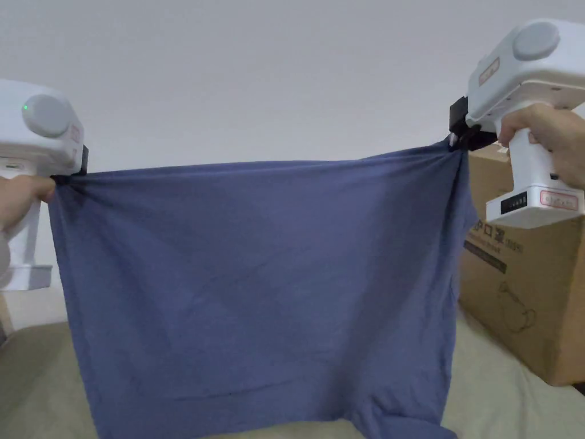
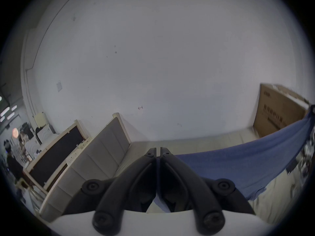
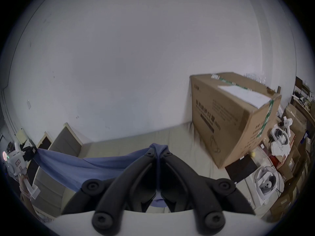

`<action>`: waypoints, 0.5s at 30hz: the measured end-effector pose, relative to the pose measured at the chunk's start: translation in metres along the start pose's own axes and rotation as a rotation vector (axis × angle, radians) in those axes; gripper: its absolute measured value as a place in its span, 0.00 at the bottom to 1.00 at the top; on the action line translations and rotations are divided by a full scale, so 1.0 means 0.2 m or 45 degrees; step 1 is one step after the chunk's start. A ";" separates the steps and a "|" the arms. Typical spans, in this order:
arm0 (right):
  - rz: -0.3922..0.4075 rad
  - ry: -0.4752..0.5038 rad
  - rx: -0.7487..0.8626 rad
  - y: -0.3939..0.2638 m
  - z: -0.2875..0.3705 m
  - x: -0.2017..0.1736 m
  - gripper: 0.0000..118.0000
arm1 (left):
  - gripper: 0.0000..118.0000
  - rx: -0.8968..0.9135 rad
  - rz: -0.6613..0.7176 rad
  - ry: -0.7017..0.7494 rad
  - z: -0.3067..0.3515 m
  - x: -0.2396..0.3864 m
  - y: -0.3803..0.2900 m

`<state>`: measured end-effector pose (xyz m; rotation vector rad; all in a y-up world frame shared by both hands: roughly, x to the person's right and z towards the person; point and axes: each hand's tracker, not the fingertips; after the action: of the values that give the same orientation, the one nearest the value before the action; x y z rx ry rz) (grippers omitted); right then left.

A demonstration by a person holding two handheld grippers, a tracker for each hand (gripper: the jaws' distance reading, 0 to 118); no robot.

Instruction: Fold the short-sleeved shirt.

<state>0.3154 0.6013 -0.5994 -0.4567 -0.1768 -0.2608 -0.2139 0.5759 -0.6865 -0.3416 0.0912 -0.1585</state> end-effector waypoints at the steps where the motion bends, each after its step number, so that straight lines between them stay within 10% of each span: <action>1: -0.004 -0.006 0.005 0.05 0.02 -0.01 0.02 | 0.01 0.005 -0.003 -0.005 0.00 0.00 0.04; 15: 0.039 -0.028 -0.003 -0.04 -0.02 -0.13 0.02 | 0.01 -0.071 -0.030 0.038 -0.22 0.03 -0.10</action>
<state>0.2890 0.5980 -0.6059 -0.4644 -0.1911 -0.2262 -0.2150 0.5415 -0.7209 -0.3960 0.1216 -0.1851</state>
